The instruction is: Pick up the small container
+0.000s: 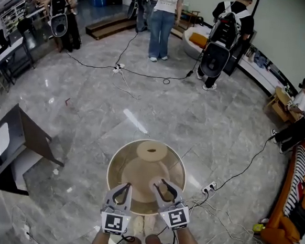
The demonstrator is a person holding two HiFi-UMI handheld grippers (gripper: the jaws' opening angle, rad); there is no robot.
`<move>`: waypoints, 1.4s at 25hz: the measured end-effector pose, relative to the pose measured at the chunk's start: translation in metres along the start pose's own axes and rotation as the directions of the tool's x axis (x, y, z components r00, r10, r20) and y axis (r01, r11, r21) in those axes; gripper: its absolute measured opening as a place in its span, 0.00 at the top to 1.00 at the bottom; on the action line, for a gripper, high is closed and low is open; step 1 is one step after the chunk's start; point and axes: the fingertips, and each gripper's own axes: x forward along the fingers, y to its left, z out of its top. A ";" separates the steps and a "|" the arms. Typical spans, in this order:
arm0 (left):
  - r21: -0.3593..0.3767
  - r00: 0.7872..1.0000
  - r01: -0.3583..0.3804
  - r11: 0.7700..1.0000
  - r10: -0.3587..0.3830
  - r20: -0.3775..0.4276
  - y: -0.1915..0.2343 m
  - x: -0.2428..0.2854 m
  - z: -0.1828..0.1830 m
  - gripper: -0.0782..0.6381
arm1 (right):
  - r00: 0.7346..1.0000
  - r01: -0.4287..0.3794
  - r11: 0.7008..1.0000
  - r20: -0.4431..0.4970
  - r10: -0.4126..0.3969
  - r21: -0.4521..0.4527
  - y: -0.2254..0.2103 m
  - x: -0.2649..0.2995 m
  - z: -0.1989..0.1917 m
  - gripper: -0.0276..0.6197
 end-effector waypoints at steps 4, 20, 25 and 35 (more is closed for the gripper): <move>0.017 1.000 0.015 1.000 -0.015 0.020 -0.021 -0.021 0.023 0.87 | 0.999 0.034 0.999 0.017 -0.034 -0.011 -0.003 -0.037 0.018 0.76; 0.015 0.997 0.071 0.997 -0.071 0.027 -0.089 -0.079 0.037 0.87 | 0.990 0.140 0.990 0.005 -0.140 0.001 0.010 -0.166 0.025 0.76; 0.020 0.996 0.084 0.996 -0.085 0.034 -0.092 -0.087 0.035 0.87 | 0.987 0.158 0.987 -0.023 -0.158 0.010 0.019 -0.176 0.014 0.76; 0.025 0.996 0.079 0.997 -0.080 0.037 -0.082 -0.089 0.039 0.87 | 0.990 0.142 0.990 -0.011 -0.142 0.003 0.025 -0.165 0.022 0.76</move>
